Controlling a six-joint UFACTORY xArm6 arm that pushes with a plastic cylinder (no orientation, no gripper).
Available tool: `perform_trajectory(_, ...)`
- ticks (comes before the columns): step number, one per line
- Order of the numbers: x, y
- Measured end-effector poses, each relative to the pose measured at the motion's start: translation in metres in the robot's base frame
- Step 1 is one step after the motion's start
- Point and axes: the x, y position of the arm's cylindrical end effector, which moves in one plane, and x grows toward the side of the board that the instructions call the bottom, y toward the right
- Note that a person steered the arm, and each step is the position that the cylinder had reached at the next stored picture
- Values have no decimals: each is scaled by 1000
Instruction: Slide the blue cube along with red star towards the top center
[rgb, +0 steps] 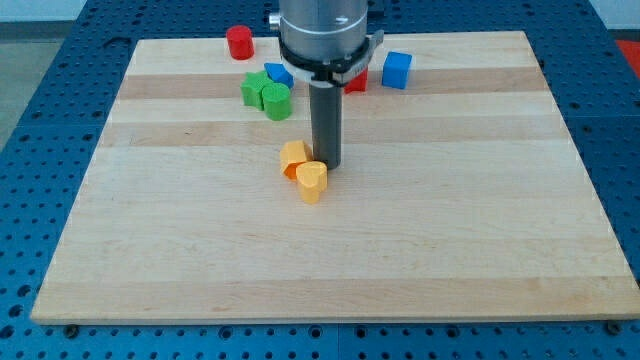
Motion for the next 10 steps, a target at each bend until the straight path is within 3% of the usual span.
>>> perform_trajectory(2,-83,65)
perform_trajectory(3,-90,133)
perform_trajectory(4,-137,204)
perform_trajectory(5,-198,220)
perform_trajectory(8,-197,193)
perform_trajectory(10,-173,149)
